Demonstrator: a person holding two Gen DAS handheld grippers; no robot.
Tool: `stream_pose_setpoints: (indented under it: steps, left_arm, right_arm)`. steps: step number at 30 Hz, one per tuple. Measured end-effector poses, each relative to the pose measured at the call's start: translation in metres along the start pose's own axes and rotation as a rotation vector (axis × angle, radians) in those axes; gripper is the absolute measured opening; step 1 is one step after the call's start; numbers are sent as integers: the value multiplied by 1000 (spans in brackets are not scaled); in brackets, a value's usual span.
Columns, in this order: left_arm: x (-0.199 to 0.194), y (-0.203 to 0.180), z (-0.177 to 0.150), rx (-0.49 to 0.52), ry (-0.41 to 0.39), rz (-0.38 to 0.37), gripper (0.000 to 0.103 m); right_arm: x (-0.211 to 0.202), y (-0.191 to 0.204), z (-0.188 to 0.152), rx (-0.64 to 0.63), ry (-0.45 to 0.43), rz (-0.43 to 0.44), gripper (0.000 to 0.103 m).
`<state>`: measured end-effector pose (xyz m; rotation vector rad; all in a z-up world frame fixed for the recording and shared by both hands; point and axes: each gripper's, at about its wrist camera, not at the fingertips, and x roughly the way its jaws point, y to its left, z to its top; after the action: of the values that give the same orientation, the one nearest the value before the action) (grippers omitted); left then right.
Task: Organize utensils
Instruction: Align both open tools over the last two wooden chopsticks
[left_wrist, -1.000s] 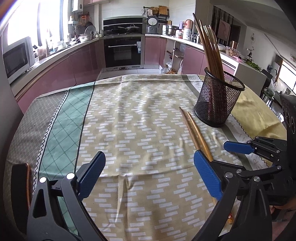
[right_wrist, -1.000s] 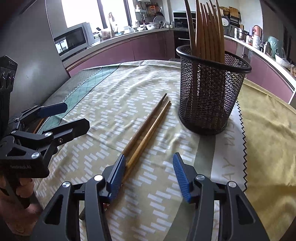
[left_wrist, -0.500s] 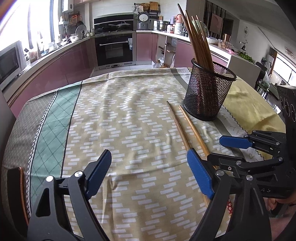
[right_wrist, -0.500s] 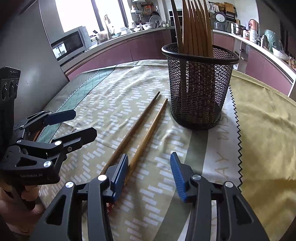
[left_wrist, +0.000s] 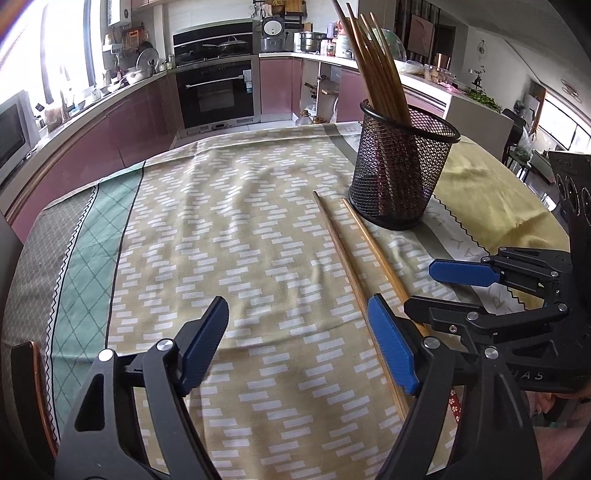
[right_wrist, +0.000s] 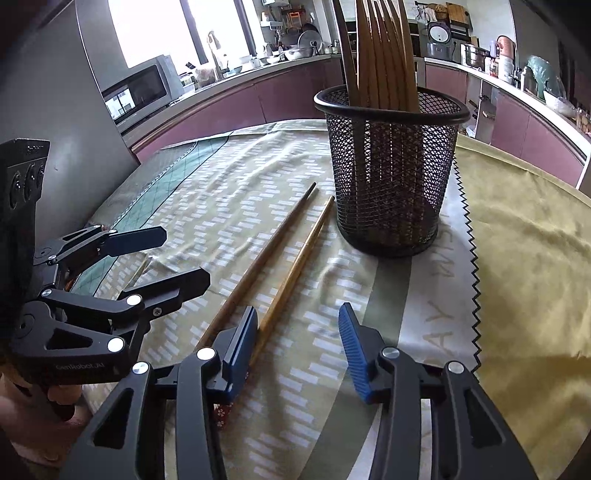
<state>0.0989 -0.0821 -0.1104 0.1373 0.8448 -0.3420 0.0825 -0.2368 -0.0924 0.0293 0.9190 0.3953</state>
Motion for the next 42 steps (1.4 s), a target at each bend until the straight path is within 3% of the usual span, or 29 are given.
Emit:
stream_pose_setpoints:
  steps: [8, 19, 25, 30, 42]
  left_arm:
    - [6, -9, 2, 26, 12, -24, 67]
    - [21, -18, 1, 64, 58, -31, 62]
    - [22, -20, 1, 65, 63, -36, 57]
    - [23, -19, 0, 57, 62, -34, 46]
    - [20, -16, -1, 34, 61, -33, 38]
  right_arm:
    - [-4, -10, -1, 24, -3, 27, 39]
    - [-5, -15, -1, 38, -2, 49, 38]
    - [-5, -15, 1, 34, 1, 48, 38]
    - [-2, -14, 4, 38, 3, 52, 39]
    - [8, -12, 15, 29, 6, 45, 39]
